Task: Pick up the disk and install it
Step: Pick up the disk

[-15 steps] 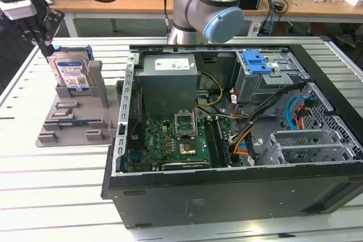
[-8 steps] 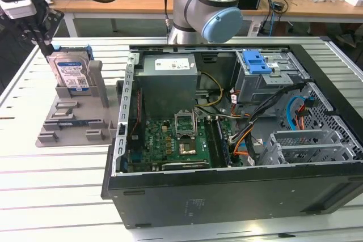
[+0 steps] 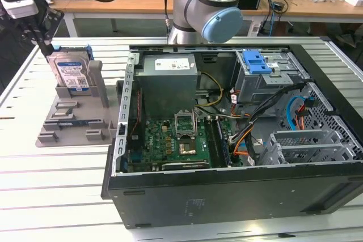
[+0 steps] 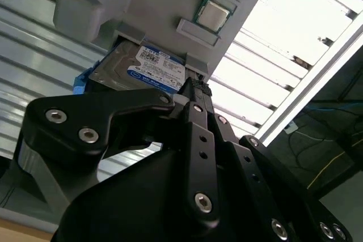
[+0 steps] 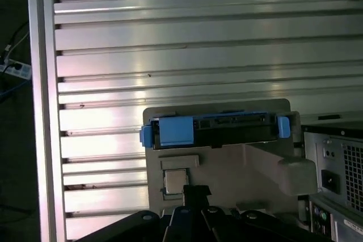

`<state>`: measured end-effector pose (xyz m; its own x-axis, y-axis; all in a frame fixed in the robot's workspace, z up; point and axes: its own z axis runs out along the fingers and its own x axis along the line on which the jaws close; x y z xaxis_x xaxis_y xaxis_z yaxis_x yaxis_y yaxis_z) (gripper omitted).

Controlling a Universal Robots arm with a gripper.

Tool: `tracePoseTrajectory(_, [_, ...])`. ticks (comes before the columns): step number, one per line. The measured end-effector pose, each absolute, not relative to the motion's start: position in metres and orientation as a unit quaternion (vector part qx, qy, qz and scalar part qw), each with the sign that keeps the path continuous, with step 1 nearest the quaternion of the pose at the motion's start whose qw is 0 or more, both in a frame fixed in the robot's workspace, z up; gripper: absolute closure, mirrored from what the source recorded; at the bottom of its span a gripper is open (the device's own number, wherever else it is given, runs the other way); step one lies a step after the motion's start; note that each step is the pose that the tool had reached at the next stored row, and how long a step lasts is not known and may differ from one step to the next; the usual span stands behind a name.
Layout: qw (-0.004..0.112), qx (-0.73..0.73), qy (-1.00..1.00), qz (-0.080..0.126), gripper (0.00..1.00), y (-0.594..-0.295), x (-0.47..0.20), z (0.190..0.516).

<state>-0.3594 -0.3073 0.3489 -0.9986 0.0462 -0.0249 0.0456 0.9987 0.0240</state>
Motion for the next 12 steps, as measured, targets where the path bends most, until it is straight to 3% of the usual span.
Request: tracePoseTrajectory(12, [0.011,-0.149,0.989,0.014,0.89,-0.3073,-0.3593,0.3488])
